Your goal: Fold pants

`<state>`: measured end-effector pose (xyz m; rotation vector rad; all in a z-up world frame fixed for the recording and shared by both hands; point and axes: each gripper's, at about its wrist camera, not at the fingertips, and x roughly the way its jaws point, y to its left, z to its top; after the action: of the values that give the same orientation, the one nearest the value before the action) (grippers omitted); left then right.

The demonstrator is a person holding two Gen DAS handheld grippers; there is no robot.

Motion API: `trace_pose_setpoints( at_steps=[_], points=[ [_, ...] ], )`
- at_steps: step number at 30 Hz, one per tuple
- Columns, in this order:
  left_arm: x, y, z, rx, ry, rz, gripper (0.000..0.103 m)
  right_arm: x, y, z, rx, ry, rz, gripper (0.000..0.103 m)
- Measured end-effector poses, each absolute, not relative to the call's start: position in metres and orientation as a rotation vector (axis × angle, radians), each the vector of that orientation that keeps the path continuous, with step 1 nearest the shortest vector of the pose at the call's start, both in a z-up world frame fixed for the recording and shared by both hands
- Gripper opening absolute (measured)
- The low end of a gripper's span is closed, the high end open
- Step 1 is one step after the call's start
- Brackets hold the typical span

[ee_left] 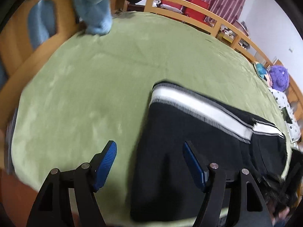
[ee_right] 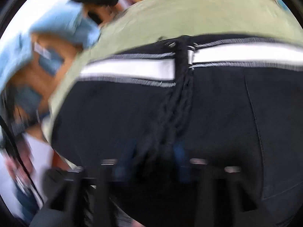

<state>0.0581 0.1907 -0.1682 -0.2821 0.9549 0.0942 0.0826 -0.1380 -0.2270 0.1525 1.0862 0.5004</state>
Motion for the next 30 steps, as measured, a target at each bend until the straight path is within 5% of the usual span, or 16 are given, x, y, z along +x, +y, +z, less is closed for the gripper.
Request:
trace_pose_setpoints(
  at_steps=[3,6,8,13,15,20,22,24,28,30],
  points=[
    [0.092,0.179,-0.165,-0.236,0.97,0.074,0.07,0.077,-0.157,-0.226,0.317,1.119,0.544,0.025],
    [0.118,0.17,-0.167,-0.193,0.973,0.07,0.07,0.068,-0.147,-0.238,0.197,1.15,0.517,0.026],
    [0.135,0.169,-0.174,-0.189,0.998,0.088,0.07,0.067,-0.143,-0.233,0.151,1.132,0.53,0.033],
    [0.163,0.174,-0.19,-0.244,1.042,0.064,0.07,0.095,-0.157,-0.207,0.184,1.054,0.547,0.071],
    [0.173,0.174,-0.198,-0.248,1.065,0.067,0.07,0.119,-0.158,-0.203,0.156,1.018,0.521,0.076],
    [0.189,0.177,-0.211,-0.344,1.085,0.002,0.067,0.187,-0.142,-0.233,0.191,1.084,0.484,0.075],
    [0.191,0.176,-0.214,-0.339,1.08,0.006,0.054,0.206,-0.139,-0.249,0.211,1.138,0.457,0.044],
    [0.189,0.174,-0.208,-0.281,1.041,0.029,0.028,0.213,-0.14,-0.243,0.2,1.093,0.458,0.021],
    [0.184,0.184,-0.196,-0.377,0.977,-0.014,0.028,0.224,-0.156,-0.225,0.32,1.019,0.521,0.02],
    [0.191,0.178,-0.212,-0.32,1.039,0.043,0.039,0.231,-0.146,-0.245,0.253,1.114,0.471,0.031]
  ],
)
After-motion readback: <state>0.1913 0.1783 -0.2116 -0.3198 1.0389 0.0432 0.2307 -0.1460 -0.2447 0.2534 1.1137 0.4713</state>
